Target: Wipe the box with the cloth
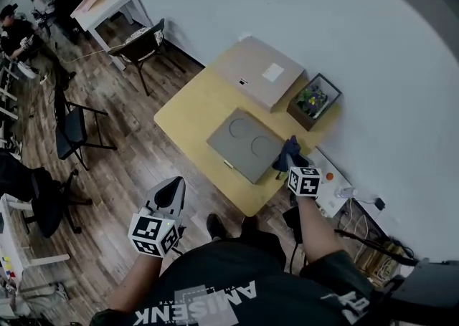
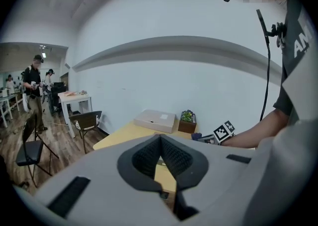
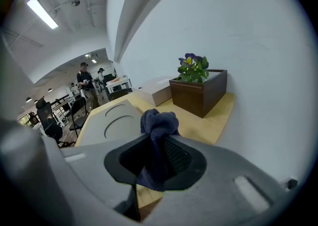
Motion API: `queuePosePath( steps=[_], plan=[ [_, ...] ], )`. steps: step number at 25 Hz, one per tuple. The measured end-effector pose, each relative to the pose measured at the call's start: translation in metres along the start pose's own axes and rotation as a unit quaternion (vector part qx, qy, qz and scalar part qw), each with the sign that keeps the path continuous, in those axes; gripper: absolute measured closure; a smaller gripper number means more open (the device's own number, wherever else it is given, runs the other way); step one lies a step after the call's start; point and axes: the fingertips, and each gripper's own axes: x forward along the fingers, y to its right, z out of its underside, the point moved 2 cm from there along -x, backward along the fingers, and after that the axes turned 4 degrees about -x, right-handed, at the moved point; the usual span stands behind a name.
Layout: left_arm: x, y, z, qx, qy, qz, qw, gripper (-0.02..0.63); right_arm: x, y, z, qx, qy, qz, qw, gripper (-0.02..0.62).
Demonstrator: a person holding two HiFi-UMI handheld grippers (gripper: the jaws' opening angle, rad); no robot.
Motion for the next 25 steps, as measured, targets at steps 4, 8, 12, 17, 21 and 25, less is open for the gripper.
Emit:
queuePosePath(
  steps=[4,8,12,17,21,25],
  plan=[
    [-0.007,-0.004,0.005,-0.003,-0.002,-0.018,0.9998,0.604,0.018,0.003,0.017,0.016,-0.022,0.005,1.0,0.518],
    [-0.016,-0.014,0.008,-0.011,-0.001,-0.04,0.9991,0.604,0.027,0.001,0.022,0.023,-0.025,0.007,0.999,0.518],
    [-0.021,-0.021,0.012,-0.019,-0.003,-0.053,0.9984,0.604,0.029,-0.002,0.021,0.015,-0.026,0.008,1.0,0.518],
    [-0.024,-0.024,0.016,-0.025,-0.005,-0.056,0.9981,0.604,0.026,-0.006,0.025,0.021,-0.033,0.007,0.999,0.518],
    [-0.021,-0.021,0.014,-0.029,0.001,-0.054,0.9981,0.604,0.024,-0.013,0.025,0.021,-0.033,-0.001,0.999,0.518],
    [-0.011,-0.013,0.011,-0.033,0.005,-0.044,0.9985,0.604,0.021,-0.015,0.027,0.032,-0.027,-0.007,0.999,0.518]
  ],
)
